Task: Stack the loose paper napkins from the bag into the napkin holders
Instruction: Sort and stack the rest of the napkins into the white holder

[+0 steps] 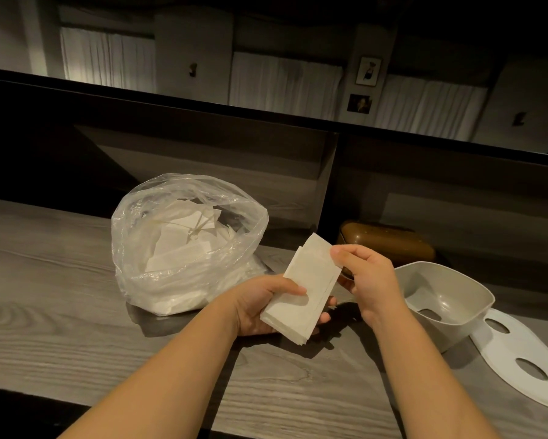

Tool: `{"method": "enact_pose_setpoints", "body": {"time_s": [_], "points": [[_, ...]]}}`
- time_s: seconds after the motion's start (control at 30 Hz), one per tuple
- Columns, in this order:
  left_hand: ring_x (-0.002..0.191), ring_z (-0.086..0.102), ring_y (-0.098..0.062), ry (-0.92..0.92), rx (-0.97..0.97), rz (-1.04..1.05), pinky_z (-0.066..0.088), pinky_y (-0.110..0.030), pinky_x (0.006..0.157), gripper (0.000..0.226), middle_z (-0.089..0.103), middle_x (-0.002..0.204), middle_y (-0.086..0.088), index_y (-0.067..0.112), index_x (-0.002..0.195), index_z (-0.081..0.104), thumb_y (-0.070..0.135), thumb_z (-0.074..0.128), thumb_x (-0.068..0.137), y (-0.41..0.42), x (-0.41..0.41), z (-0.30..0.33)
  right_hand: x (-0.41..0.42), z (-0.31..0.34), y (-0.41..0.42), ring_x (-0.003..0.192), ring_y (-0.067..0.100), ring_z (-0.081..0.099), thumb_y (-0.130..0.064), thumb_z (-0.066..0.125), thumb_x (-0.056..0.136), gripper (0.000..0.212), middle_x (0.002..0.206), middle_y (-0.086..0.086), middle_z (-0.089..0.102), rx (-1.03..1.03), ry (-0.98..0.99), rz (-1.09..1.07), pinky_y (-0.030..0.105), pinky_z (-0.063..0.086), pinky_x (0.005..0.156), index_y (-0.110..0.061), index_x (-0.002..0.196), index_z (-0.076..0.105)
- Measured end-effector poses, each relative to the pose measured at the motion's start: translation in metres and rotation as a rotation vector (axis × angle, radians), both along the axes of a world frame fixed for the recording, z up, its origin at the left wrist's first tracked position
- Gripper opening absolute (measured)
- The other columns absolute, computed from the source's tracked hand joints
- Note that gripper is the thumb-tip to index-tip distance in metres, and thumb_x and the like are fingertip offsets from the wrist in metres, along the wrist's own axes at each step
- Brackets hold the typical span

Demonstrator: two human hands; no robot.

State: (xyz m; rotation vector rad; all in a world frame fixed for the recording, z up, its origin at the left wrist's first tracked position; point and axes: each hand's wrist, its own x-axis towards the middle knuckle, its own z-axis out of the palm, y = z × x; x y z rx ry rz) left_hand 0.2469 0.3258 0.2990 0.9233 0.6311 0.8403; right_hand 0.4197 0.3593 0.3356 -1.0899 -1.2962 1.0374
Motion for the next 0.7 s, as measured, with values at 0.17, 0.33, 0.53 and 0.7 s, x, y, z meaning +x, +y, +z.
{"method": "enact_pose_setpoints", "body": {"time_s": [0.17,0.33,0.53,0.7], "points": [[0.104,0.067,-0.031,-0.006,-0.008,0.006,0.052,-0.045,0.095,0.053,0.065,0.122,-0.018,0.012,0.139,0.046,0.014,0.061,0.088,-0.002,0.001,0.001,-0.003,0.001,0.001,0.094,0.015,0.062,-0.02,0.062,0.095,0.008,0.096,-0.002,0.067,0.021,-0.038,0.002,0.031,0.052,0.08,-0.018,0.09,0.068],[0.101,0.069,-0.027,0.054,0.011,0.028,0.056,-0.042,0.091,0.039,0.071,0.113,-0.014,0.014,0.132,0.049,0.007,0.055,0.093,-0.005,0.002,0.004,0.007,0.013,0.008,0.095,0.014,0.064,-0.027,0.054,0.099,0.008,0.097,-0.005,0.064,0.206,0.081,-0.181,0.027,0.053,0.073,-0.023,0.095,0.06],[0.108,0.068,-0.032,0.031,-0.032,0.178,0.045,-0.051,0.105,0.03,0.069,0.119,-0.018,0.014,0.124,0.05,0.002,0.048,0.097,-0.001,0.004,0.003,0.016,0.034,-0.008,0.089,0.013,0.061,-0.028,0.05,0.101,0.008,0.098,-0.007,0.06,0.204,0.31,-0.184,0.03,0.054,0.069,-0.026,0.099,0.058],[0.103,0.069,-0.033,-0.063,-0.176,0.283,0.054,-0.045,0.09,0.046,0.07,0.118,-0.017,0.014,0.135,0.054,0.04,0.057,0.097,0.008,0.009,0.002,-0.016,0.009,-0.011,0.089,0.019,0.062,-0.027,0.054,0.1,0.01,0.096,-0.003,0.062,0.09,-0.103,-0.052,0.028,0.052,0.062,-0.024,0.094,0.062]]}}
